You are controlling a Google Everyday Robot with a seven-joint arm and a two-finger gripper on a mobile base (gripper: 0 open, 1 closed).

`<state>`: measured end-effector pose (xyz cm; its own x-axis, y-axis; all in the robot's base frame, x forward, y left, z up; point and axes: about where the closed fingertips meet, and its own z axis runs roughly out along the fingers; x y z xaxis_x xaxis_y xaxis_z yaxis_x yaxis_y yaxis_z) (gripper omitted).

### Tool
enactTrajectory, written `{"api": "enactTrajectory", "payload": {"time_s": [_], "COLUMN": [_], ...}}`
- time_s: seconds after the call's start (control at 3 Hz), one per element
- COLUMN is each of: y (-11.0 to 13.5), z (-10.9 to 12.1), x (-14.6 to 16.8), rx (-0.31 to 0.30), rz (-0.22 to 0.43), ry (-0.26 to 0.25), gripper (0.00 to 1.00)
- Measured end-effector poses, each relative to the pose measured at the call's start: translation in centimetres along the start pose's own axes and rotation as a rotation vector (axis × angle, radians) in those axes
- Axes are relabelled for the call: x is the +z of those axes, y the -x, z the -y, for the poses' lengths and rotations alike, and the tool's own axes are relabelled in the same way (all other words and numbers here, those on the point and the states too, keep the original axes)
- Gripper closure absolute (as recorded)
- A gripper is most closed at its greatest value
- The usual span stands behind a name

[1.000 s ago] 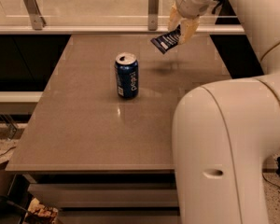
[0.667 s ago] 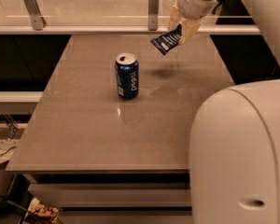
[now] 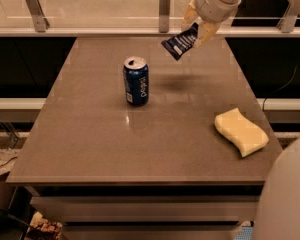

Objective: Pick rxbar blueberry

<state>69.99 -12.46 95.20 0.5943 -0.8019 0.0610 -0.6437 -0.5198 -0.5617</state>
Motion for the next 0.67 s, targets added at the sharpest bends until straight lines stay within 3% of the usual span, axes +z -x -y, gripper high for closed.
{"api": "enactTrajectory", "payload": {"time_s": [0.67], "y": [-0.2], "z": [1.8], "x": [-3.1], "rx": [-0.028], "rz": [-0.055], "ry": [-0.08], "gripper": [1.0]}}
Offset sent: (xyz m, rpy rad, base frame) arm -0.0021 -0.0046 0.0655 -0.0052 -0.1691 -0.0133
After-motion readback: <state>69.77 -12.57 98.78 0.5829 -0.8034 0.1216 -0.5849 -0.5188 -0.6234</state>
